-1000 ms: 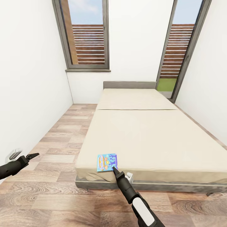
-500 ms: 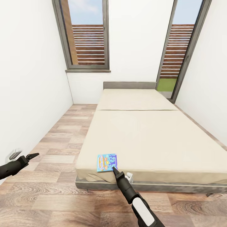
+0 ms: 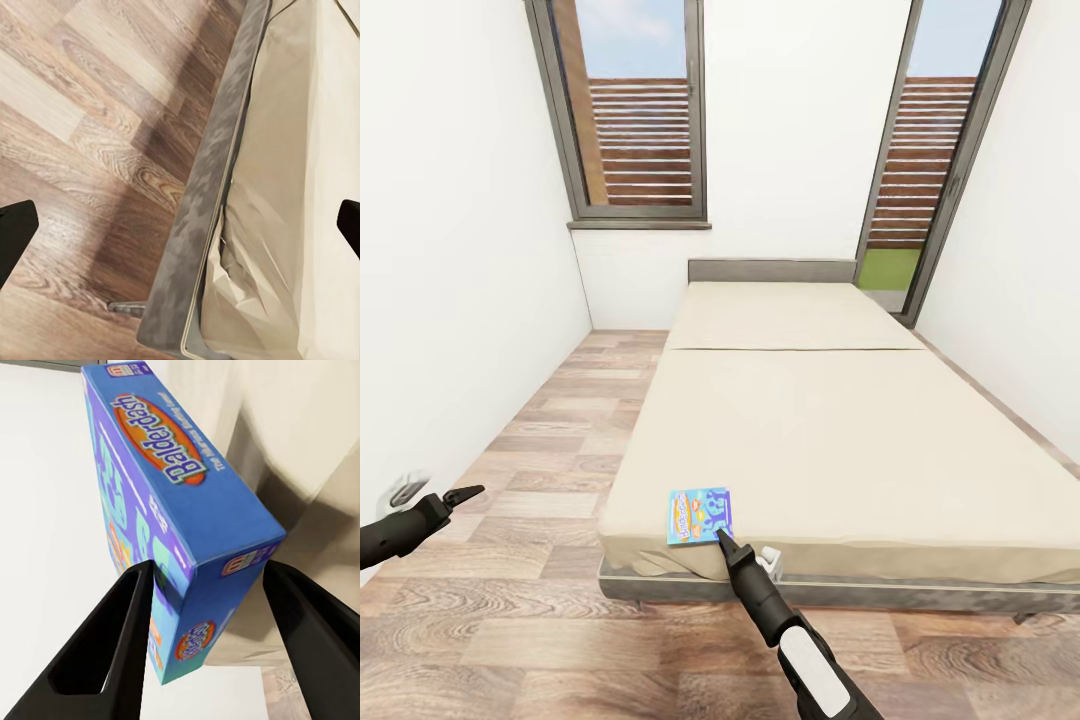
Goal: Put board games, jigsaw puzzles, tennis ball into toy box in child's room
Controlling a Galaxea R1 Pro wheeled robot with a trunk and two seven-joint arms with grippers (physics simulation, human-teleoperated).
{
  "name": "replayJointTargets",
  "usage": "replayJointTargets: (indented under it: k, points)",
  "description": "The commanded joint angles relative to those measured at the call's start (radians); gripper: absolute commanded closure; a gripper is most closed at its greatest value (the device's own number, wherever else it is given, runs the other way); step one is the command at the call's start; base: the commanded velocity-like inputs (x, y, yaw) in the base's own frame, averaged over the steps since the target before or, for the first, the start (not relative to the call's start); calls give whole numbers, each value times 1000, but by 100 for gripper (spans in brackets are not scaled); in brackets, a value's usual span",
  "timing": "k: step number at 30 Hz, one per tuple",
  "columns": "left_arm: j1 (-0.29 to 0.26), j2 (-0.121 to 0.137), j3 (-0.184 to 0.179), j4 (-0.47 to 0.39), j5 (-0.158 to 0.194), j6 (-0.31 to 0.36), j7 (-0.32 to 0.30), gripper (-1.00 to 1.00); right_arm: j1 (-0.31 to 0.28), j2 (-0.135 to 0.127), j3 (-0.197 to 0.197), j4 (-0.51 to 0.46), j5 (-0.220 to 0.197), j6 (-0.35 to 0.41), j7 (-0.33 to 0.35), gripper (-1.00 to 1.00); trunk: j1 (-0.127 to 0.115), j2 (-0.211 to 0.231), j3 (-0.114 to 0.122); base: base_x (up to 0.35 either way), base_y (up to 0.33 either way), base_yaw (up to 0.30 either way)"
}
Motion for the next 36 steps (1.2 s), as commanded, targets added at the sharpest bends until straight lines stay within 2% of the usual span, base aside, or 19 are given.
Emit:
replayJointTargets:
  k: [1,21,28,34,36]
  points:
    - [-1,0,2,0,4,8,-1,-100,0,0,0,0,-11,7,4,100,-4,7,2,0,0,0]
    - [-1,0,0,0,4,8,0,-100,0,0,1,-5,-10,11,-2,100,-81,147,65,0,0,0]
    - [-1,0,-1,0,4,7,1,-100,-2,0,2,-12,-11,21,-38,100,-108,196,87,0,0,0]
    - [-1,0,-1,0,4,8,2,-100,-2,0,3,-71,-9,126,-113,100,-131,238,106,0,0,0]
    - [-1,0,-1,0,4,7,2,-100,-2,0,2,-126,-9,202,-172,100,-138,252,112,0,0,0]
